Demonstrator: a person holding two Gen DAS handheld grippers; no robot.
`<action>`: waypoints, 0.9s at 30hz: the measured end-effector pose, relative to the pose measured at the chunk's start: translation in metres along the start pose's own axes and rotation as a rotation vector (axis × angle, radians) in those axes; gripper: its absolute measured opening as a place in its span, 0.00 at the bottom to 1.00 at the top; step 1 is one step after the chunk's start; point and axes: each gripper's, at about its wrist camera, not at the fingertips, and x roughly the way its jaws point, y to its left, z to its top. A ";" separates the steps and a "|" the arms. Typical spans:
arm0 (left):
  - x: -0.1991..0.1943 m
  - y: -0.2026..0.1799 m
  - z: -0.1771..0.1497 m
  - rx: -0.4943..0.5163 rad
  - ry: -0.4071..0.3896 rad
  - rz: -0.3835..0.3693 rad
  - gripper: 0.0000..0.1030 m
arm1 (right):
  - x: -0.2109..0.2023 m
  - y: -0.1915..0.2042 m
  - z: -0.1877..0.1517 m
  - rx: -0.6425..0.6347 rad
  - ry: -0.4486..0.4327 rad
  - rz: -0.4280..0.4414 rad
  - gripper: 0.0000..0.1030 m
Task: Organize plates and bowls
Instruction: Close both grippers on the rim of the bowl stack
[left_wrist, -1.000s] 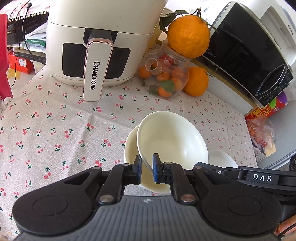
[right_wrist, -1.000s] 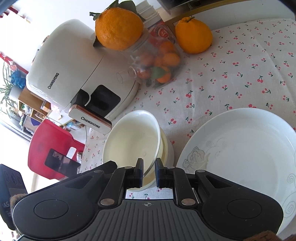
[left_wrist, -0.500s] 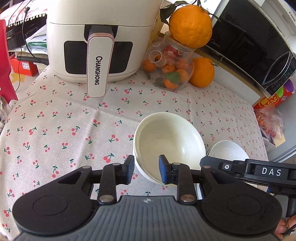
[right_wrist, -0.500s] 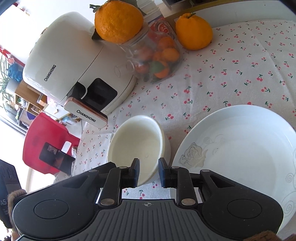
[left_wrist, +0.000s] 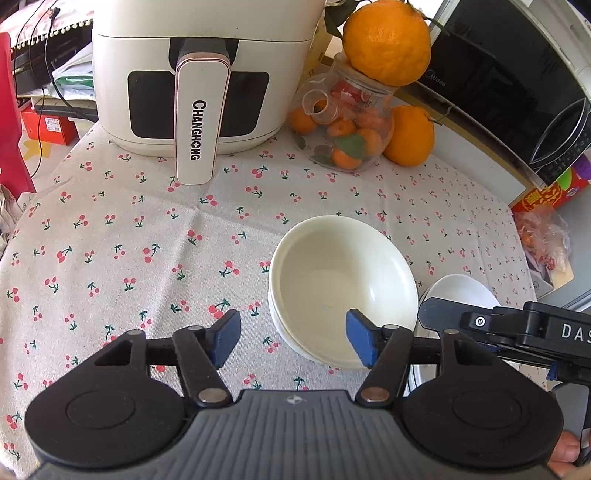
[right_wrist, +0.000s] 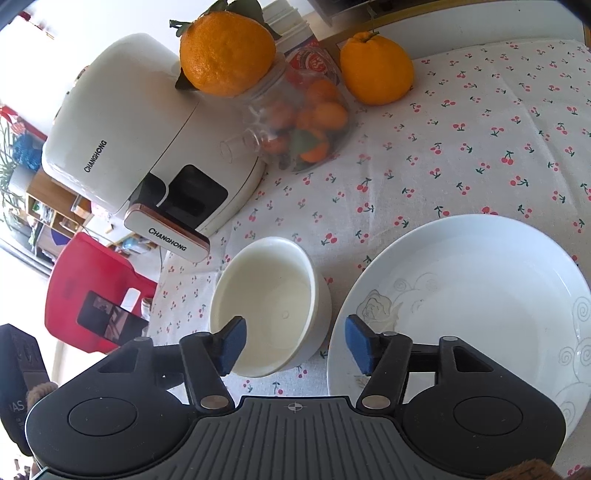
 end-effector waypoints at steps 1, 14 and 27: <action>0.000 0.000 0.000 0.007 0.000 0.001 0.66 | -0.001 0.001 0.000 -0.007 -0.003 0.000 0.65; 0.008 -0.008 0.002 0.220 -0.061 -0.042 0.88 | -0.004 0.010 0.021 -0.201 -0.127 -0.004 0.89; 0.017 -0.016 0.001 0.493 -0.009 -0.131 0.91 | 0.029 0.003 0.033 -0.226 -0.113 -0.010 0.89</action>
